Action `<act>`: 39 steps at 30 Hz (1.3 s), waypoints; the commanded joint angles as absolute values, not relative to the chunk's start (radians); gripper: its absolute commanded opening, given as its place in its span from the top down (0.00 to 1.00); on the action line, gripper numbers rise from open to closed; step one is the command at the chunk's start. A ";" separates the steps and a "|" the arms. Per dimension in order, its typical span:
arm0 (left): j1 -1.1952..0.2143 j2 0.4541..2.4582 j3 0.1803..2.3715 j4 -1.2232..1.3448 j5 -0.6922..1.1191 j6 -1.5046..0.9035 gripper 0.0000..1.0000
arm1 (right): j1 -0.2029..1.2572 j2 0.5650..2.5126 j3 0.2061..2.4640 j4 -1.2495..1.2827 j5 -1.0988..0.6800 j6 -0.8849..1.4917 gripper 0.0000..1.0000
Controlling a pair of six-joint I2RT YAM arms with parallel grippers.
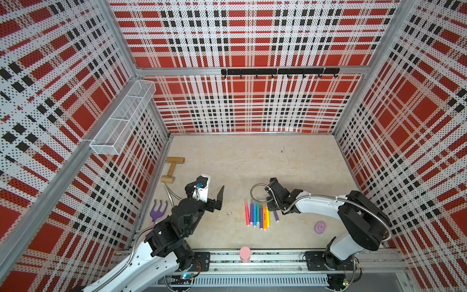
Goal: Remove pen caps from pens
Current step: Pick up the pen from the bottom-center of the table, then open the pen cap on the pen.
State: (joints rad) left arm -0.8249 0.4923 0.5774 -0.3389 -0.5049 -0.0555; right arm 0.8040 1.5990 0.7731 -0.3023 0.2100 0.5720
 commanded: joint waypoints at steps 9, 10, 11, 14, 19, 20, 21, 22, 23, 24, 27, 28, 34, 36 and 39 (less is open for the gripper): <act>-0.789 0.508 0.568 -0.318 -0.259 -0.039 0.01 | 0.808 1.347 0.757 -0.252 0.253 0.491 0.91; -0.779 0.500 0.565 -0.314 -0.217 -0.036 0.01 | 0.808 1.302 0.759 -0.233 0.247 0.479 0.91; -0.766 0.488 0.563 -0.308 -0.155 -0.035 0.01 | 0.808 1.244 0.758 -0.204 0.245 0.488 0.91; -0.713 0.446 0.549 -0.263 0.076 -0.039 0.01 | 0.808 1.097 0.753 -0.093 0.188 0.403 0.92; -0.615 0.414 0.522 -0.160 0.386 -0.064 0.00 | 0.809 0.911 0.692 0.201 0.012 0.382 0.91; -0.608 0.417 0.518 -0.141 0.411 -0.067 0.01 | 0.809 0.887 0.675 0.265 -0.023 0.381 0.91; -0.605 0.425 0.517 -0.125 0.425 -0.069 0.03 | 0.810 0.873 0.660 0.315 -0.060 0.382 0.91; -0.605 0.437 0.517 -0.111 0.437 -0.070 0.04 | 0.810 0.866 0.649 0.353 -0.087 0.379 0.91; -0.606 0.456 0.519 -0.088 0.452 -0.076 0.04 | 0.810 0.864 0.639 0.394 -0.118 0.378 0.91; -0.606 0.476 0.518 -0.062 0.468 -0.082 0.04 | 0.809 0.870 0.633 0.429 -0.146 0.377 0.91; -0.611 0.564 0.525 0.025 0.520 -0.105 0.03 | 0.815 0.908 0.619 0.515 -0.219 0.367 0.92; -0.616 0.596 0.531 0.046 0.544 -0.104 0.03 | 0.819 0.921 0.617 0.535 -0.230 0.364 0.92; -0.722 0.741 0.580 0.126 0.466 -0.011 0.02 | 0.823 0.959 0.594 0.664 -0.308 0.369 0.92; -0.742 0.753 0.582 0.161 0.458 -0.009 0.03 | 0.824 0.962 0.587 0.705 -0.334 0.385 0.92; -0.742 0.761 0.573 0.257 0.495 -0.045 0.04 | 0.824 0.965 0.573 0.749 -0.369 0.409 0.92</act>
